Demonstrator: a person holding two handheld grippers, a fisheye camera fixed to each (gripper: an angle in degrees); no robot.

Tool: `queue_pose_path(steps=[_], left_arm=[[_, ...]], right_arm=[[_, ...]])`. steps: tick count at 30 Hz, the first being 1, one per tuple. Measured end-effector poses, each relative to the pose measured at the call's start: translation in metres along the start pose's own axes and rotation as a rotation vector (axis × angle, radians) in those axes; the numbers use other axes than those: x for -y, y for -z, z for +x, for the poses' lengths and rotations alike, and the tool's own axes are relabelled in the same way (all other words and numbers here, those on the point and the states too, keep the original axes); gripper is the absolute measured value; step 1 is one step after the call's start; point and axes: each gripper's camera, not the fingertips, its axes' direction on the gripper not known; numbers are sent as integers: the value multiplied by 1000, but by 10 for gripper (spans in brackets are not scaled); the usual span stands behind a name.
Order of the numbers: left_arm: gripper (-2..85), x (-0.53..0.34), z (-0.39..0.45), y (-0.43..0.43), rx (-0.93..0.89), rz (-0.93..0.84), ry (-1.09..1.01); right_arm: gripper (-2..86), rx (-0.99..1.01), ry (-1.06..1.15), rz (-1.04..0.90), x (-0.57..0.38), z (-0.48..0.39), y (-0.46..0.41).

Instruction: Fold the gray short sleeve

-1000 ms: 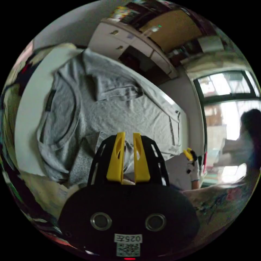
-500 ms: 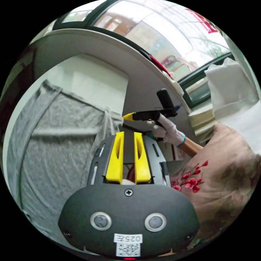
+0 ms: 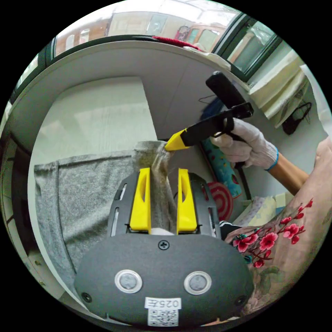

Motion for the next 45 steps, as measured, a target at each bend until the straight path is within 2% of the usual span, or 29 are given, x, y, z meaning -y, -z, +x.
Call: queue_pose_path(steps=[6, 10, 12, 14, 17, 19, 21, 23, 27, 29, 32, 34, 39, 41, 45], left_arm=[[-3, -7, 9, 9, -106, 96, -1], [-10, -16, -13, 19, -354, 133, 54], [-11, -19, -26, 14, -489, 140, 99], [-11, -22, -36, 1, -665, 138, 118], [-11, -23, -33, -13, -749, 134, 85], [-11, -21, -25, -21, -752, 100, 51], [-11, -19, -16, -32, -740, 65, 30], [-12, -16, -4, -47, -736, 38, 21], [-12, -11, 11, -68, -727, 8, -8], [-12, -8, 17, -87, -709, -24, -28], [-11, -8, 9, -122, -682, -80, 4], [-11, -12, 4, -142, -670, -102, 22], [-11, -24, -7, -193, -675, -137, 64], [-12, -30, -14, -218, -654, -165, 88], [-12, -41, -20, -252, -665, -173, 133]], right_arm=[[-2, 101, 25, 112, -15, -19, 4], [20, 204, 85, 188, -23, -7, 7], [71, 229, 146, 216, -27, -1, 15], [150, 158, 278, 223, -35, -3, 26], [249, -76, 506, 197, -47, -18, 22], [259, -170, 632, 201, -53, -22, 12], [260, -170, 696, 161, -44, -18, 2], [252, 19, 724, 52, -19, -6, -12], [248, 104, 869, -148, 15, -10, -41], [233, 210, 930, -297, 35, -7, -57], [180, 340, 907, -444, 56, 12, -77], [145, 348, 865, -507, 65, 27, -91], [59, 386, 794, -518, 72, 49, -108], [18, 338, 751, -496, 77, 59, -109], [0, 249, 705, -493, 88, 67, -111]])
